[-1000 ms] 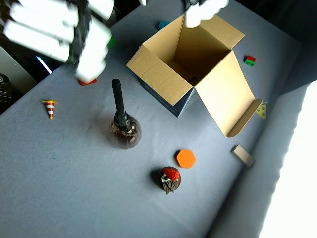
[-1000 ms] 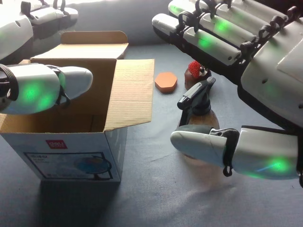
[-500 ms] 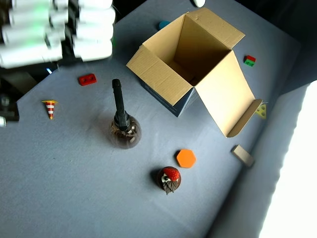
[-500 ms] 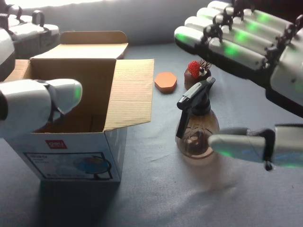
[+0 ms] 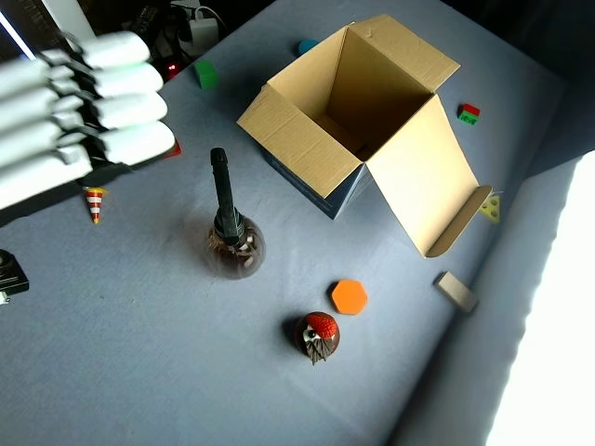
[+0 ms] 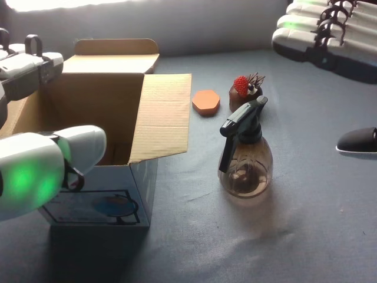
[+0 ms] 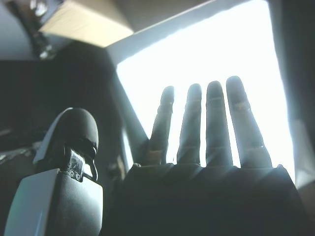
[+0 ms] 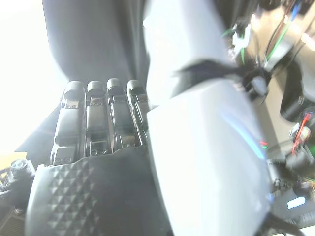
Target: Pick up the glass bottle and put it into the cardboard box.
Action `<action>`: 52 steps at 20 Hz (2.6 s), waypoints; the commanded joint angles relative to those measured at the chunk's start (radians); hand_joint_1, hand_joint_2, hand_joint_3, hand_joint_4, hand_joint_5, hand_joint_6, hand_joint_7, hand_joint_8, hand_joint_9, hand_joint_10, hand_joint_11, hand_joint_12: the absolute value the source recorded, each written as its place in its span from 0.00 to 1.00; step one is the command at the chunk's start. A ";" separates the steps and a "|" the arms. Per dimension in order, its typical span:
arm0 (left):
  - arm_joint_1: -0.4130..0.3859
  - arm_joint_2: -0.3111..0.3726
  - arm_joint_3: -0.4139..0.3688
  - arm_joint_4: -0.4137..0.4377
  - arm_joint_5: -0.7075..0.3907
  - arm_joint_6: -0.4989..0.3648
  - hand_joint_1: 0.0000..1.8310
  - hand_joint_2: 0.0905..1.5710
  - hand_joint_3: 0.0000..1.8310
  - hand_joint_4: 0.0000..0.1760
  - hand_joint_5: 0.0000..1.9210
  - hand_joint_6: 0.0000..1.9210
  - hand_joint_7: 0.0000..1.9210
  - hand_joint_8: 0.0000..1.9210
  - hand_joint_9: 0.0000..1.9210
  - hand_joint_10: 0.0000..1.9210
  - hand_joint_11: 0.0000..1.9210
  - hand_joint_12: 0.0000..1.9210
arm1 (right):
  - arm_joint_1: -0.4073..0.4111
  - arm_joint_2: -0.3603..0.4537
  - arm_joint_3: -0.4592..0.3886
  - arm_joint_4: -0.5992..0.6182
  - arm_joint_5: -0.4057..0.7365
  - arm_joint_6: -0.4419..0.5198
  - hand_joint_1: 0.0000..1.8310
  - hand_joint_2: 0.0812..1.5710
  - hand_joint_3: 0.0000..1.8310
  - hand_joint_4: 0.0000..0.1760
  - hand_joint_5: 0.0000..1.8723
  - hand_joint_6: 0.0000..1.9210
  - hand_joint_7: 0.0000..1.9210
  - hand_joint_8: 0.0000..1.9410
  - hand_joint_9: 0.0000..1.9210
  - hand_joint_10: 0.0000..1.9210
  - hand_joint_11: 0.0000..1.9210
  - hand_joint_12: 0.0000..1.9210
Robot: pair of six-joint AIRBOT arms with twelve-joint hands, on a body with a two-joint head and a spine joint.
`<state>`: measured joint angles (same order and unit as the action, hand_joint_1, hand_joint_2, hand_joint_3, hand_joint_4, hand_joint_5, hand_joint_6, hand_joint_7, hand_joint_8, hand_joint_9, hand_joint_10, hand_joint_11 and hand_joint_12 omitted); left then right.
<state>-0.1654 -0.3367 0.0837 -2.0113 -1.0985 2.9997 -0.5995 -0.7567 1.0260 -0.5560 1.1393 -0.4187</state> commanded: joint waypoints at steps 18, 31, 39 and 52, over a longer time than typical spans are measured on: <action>-0.060 -0.012 -0.164 -0.132 -0.288 -0.002 0.01 0.77 0.00 0.33 0.07 0.00 0.05 0.00 0.04 0.00 0.00 0.20 | 0.311 -0.150 0.337 -0.561 -0.096 0.825 0.64 0.60 0.00 0.00 0.00 0.00 0.00 0.00 0.00 0.00 0.00 0.00; 0.068 -0.005 -0.164 -0.185 -0.233 -0.051 0.03 0.76 0.00 0.33 0.06 0.00 0.03 0.00 0.04 0.00 0.00 0.17 | 0.462 -0.256 0.383 -0.852 -0.253 1.108 0.62 0.61 0.00 0.00 0.00 0.00 0.00 0.00 0.00 0.00 0.00 0.00; 0.268 -0.002 -0.164 -0.091 -0.123 -0.230 0.04 0.76 0.00 0.00 0.04 0.00 0.03 0.00 0.03 0.00 0.00 0.17 | 0.464 -0.323 0.400 -0.891 -0.315 1.144 0.60 0.61 0.00 0.00 0.00 0.00 0.00 0.00 0.00 0.00 0.00 0.00; 0.532 -0.054 -0.110 0.116 0.063 -0.466 0.04 0.76 0.00 0.00 0.05 0.00 0.04 0.00 0.03 0.00 0.00 0.16 | 0.452 -0.368 0.405 -1.023 -0.362 1.229 0.60 0.61 0.00 0.00 0.00 0.00 0.00 0.00 0.00 0.00 0.00 0.00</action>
<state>0.3809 -0.3893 -0.0311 -1.9747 -1.0355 2.5370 -0.1551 -1.1286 1.4300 -1.6474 0.7639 0.8036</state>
